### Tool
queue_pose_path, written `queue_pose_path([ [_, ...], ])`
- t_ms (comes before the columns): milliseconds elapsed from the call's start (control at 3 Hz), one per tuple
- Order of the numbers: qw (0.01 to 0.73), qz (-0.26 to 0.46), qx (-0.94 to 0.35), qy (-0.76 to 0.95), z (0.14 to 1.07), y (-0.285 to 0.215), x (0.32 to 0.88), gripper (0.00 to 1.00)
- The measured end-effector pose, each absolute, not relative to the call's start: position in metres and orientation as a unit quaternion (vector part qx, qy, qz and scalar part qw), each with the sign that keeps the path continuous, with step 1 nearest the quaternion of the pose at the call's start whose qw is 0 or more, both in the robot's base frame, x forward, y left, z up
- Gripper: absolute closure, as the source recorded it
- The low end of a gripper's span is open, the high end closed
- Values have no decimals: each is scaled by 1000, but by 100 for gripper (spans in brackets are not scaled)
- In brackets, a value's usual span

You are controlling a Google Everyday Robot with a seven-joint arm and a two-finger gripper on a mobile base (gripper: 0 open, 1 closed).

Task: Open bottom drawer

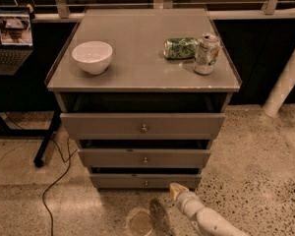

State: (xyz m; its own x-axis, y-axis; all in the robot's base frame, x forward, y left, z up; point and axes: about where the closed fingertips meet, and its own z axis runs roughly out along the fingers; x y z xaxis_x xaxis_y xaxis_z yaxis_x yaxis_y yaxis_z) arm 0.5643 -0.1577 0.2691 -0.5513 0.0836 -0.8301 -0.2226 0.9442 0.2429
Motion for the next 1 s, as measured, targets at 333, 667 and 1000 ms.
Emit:
queue_pose_path([
  [333, 472, 162, -40, 866, 269, -158, 564, 100],
  [667, 489, 154, -23, 858, 265, -162, 576, 100],
  [1000, 509, 146, -2, 848, 260, -168, 601, 100],
])
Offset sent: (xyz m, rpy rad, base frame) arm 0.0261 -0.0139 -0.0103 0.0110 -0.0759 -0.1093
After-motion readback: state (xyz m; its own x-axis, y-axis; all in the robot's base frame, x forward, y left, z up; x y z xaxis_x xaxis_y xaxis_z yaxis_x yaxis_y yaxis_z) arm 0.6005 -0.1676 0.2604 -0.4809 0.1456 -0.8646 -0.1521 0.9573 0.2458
